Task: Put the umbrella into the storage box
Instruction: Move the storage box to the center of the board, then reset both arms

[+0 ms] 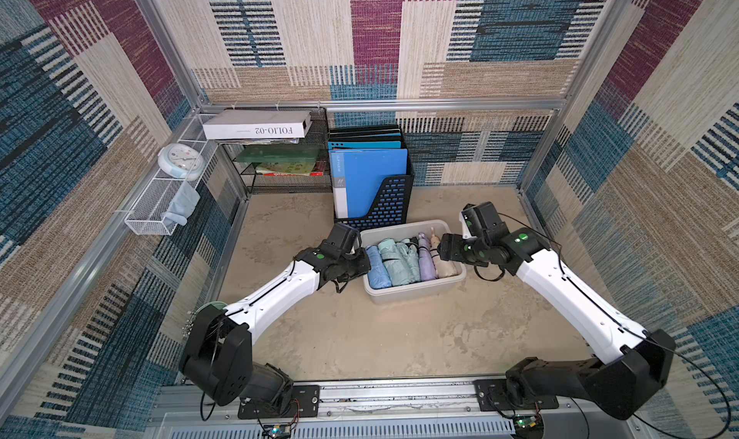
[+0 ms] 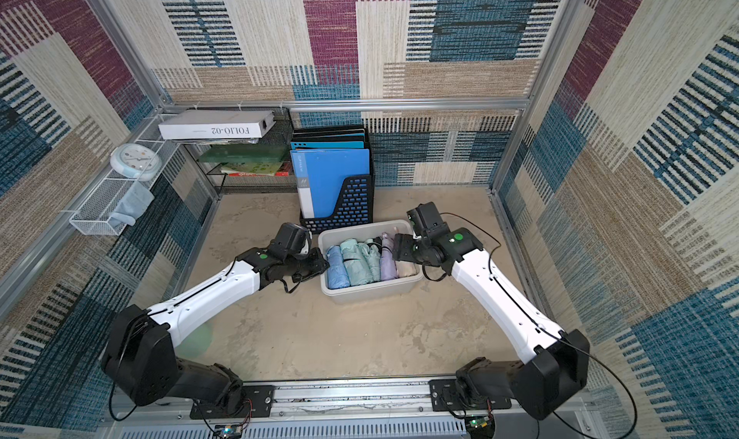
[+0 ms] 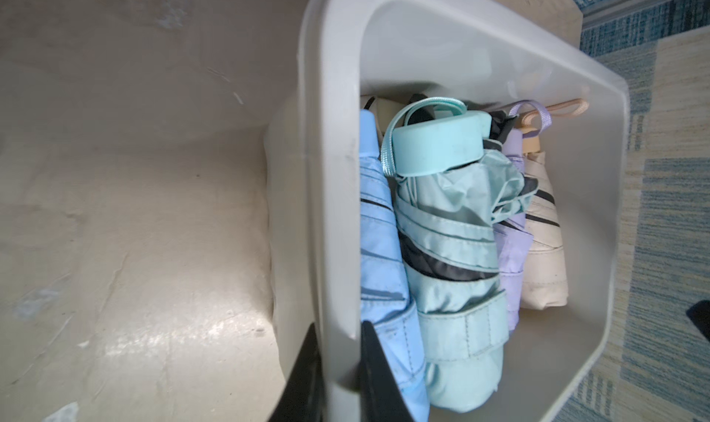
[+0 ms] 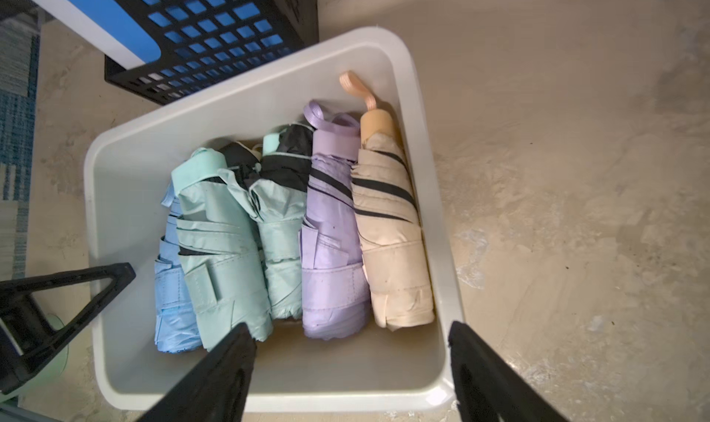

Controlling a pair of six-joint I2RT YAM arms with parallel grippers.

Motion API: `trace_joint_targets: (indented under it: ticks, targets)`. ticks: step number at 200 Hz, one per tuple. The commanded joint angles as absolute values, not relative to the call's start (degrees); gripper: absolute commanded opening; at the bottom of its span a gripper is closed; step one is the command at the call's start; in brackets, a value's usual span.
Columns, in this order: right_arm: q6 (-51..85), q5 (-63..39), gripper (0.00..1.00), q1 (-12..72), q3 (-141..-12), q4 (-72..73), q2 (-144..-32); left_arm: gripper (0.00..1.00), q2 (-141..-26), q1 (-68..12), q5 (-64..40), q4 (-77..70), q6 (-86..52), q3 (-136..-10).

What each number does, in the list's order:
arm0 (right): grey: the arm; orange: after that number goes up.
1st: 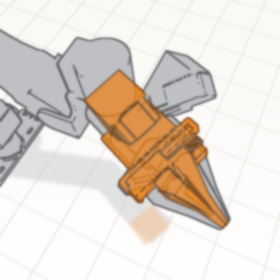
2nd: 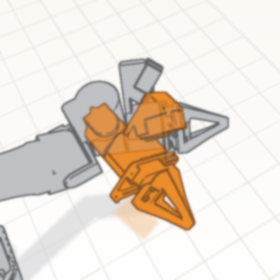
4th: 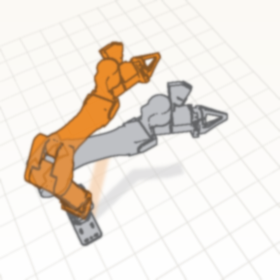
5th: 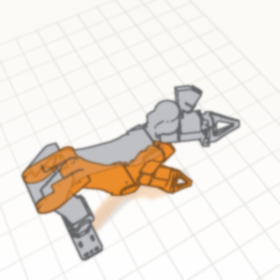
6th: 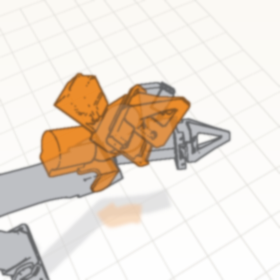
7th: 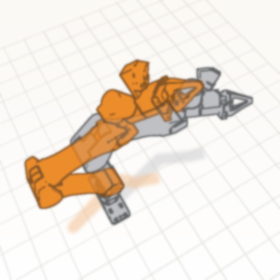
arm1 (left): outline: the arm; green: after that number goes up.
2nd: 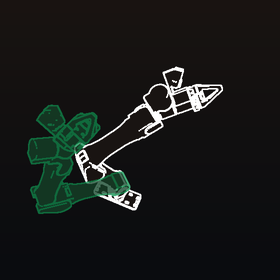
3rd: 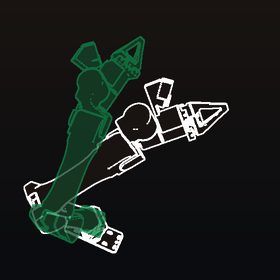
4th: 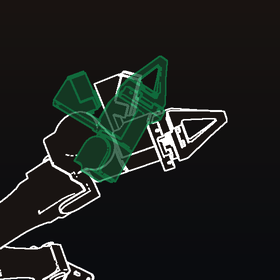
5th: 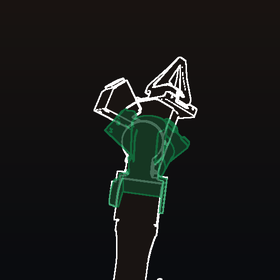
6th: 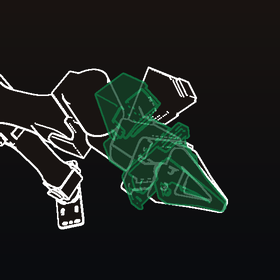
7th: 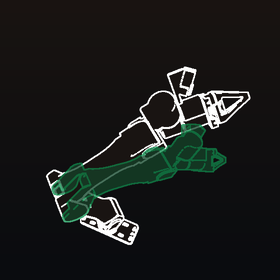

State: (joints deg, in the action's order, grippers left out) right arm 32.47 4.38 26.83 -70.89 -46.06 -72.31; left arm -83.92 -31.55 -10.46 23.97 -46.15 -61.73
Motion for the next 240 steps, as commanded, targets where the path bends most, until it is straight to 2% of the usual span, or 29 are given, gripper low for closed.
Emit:
trace_joint_targets:
  ticks: [1, 33, 57, 91, 112, 137, 161, 195, 240]
  targets:
    - [32.29, 8.44, 0.86, 23.55, -68.09, -43.35, -68.43, 0.37, -81.86, -31.99, -8.63, 21.45, -42.57, -63.37]
    - [29.66, 13.97, 0.99, 19.42, -63.12, -41.29, -62.93, 0.82, -73.55, -31.08, 7.32, 26.01, -34.66, -62.61]
    - [25.29, 19.77, 1.0, 16.91, -56.49, -34.89, -58.92, 0.98, -67.05, -28.29, 17.04, 23.61, -24.1, -57.05]
    - [20.66, 27.31, 1.0, 13.19, -45.08, -21.12, -55.02, 1.0, -60.32, -20.6, 20.07, 10.92, -10.02, -43.73]
    - [17.7, 26.96, 1.0, 10.14, -38.2, -11.38, -54.37, 1.0, -60.16, -16.71, 18.34, 0.81, -3.0, -36.96]
    - [15.03, 26.56, 0.99, 7.37, -29.93, -0.16, -55.05, 1.0, -62.55, -11.22, 15.55, -3.97, -0.34, -33.5]
    - [11.57, 23.43, 0.99, 4.61, -23.11, 9.92, -57.18, 1.0, -63.01, -6.67, 12.74, -9.22, 0.45, -29.26]
    - [6.8, 18.38, 0.99, 2.83, -14.31, 31.61, -62.64, 1.0, -66.95, -1.67, 5.31, -19.84, 3.23, -23.7]
    - [0.33, 11.02, 0.99, 1.39, -15.69, 47.2, -72.59, 0.99, -75.66, 1.71, -1.84, -29.43, 3.89, -25.16]
